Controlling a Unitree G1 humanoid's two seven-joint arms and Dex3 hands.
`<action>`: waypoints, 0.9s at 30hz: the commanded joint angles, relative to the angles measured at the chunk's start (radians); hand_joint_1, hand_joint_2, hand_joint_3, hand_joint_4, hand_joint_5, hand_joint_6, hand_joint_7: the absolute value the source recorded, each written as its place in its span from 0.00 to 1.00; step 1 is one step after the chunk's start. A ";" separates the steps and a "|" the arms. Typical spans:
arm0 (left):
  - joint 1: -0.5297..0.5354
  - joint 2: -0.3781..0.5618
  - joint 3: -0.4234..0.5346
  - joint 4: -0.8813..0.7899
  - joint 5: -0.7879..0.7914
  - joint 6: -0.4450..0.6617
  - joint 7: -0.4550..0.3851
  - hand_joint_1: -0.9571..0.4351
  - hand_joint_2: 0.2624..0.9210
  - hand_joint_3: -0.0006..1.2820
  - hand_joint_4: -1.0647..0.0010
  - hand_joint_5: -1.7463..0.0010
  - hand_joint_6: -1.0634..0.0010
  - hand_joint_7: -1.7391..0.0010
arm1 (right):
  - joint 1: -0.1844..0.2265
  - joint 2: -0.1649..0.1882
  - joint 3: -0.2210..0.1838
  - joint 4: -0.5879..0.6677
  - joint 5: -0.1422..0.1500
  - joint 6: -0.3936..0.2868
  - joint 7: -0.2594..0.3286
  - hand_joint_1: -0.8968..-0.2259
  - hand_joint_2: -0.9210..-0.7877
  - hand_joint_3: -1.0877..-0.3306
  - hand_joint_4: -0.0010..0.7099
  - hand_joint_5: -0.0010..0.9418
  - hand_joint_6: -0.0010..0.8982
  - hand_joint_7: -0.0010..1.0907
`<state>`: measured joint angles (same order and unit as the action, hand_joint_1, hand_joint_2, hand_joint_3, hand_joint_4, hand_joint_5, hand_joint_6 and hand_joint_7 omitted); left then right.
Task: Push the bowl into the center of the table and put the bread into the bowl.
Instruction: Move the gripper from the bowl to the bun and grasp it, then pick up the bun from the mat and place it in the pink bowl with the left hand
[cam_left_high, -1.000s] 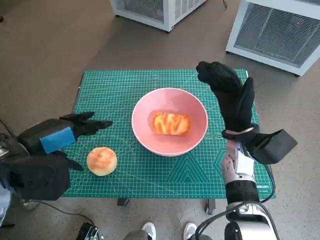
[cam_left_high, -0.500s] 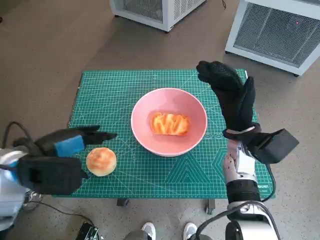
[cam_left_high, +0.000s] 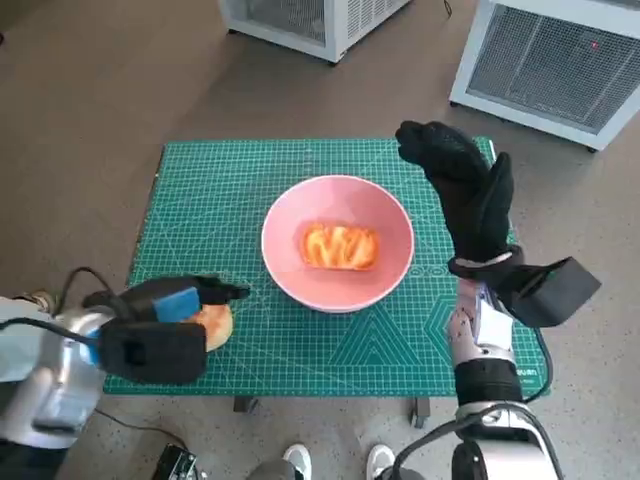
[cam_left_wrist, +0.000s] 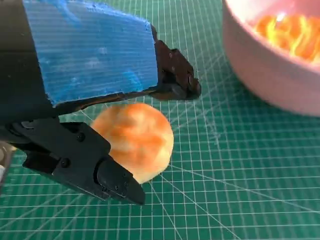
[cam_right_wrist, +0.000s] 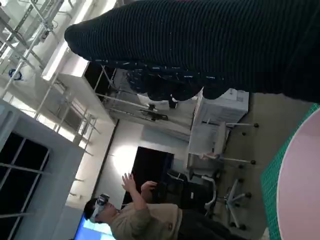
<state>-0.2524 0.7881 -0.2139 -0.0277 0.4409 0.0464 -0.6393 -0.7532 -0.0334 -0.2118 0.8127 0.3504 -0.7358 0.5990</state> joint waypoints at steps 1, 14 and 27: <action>-0.004 -0.008 -0.020 0.048 0.046 -0.058 0.056 0.84 0.88 0.06 0.36 0.63 0.23 0.94 | 0.018 0.001 -0.001 0.007 0.003 0.014 0.002 0.34 0.00 0.47 0.39 0.00 0.16 0.43; 0.007 0.027 0.033 0.028 0.038 -0.126 0.094 0.69 0.98 0.03 0.28 0.37 0.37 0.37 | 0.020 0.000 -0.004 0.008 0.000 0.011 -0.001 0.34 0.00 0.47 0.39 0.00 0.16 0.43; -0.039 0.046 0.191 -0.162 -0.044 -0.043 0.050 0.69 0.98 0.02 0.26 0.38 0.38 0.35 | 0.017 0.002 -0.008 0.012 0.003 0.014 0.000 0.34 0.00 0.47 0.39 0.00 0.16 0.43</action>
<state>-0.2593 0.8226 -0.0662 -0.1346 0.4248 -0.0194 -0.5809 -0.7532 -0.0331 -0.2181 0.8124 0.3502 -0.7350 0.5988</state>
